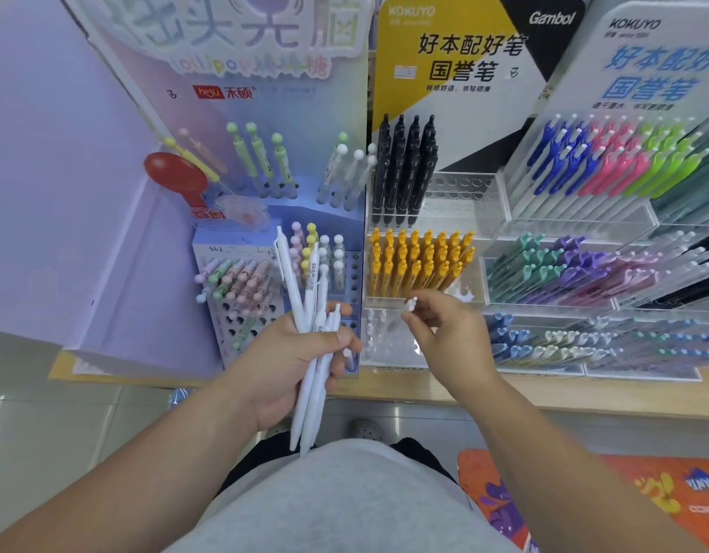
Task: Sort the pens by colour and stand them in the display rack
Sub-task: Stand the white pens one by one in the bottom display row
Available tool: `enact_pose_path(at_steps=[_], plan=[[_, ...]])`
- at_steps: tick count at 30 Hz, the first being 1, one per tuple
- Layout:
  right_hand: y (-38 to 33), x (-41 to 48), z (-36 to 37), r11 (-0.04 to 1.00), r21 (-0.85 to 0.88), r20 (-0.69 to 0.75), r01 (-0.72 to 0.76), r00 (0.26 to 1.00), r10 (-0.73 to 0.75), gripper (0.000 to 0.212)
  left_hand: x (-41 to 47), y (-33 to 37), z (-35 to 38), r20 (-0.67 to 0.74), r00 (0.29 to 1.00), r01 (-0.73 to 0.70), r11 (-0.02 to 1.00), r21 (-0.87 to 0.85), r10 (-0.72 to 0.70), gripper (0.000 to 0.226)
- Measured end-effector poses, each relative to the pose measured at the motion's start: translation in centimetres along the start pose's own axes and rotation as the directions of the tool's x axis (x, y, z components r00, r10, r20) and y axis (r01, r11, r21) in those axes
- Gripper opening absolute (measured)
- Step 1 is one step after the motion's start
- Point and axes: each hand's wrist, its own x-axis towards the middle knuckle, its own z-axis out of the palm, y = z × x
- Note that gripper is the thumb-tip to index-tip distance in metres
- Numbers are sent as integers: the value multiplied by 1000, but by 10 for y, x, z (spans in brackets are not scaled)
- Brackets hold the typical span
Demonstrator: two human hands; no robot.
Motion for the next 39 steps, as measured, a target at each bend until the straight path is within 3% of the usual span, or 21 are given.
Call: enact_pose_path(at_steps=[7,22,27,29,32,35,39], plan=[[6,5,9,991,-115,17,69,998,-67,24,-3,2,-1,-6,1000,-15,999,-32,15,29],[13,1,32,958,-286,144,34,990,8,25,-6,3,-6,-15,1000,-17,999,-36,17,35],[-13,-9,12,990,-121,35,-69,997,74,26,-6,1,-6,26,1000,-8,999,-31,9,38],[-35,-9,2,980,143,23,-135,991,133,12,-7,1,-3,42,999,-2,1000,-14,2,33],[-70,-1,-13,818,498,167,-287,958,235,6,-8,1,5,94,995,31,999,41,-34,29],[-90,8,-24,768,572,187,-288,957,220,15,-10,1,14,141,988,34,983,183,-61,23],[-101,21,-31,825,506,169,-252,967,192,30,-9,3,20,181,982,-23,913,407,-56,17]])
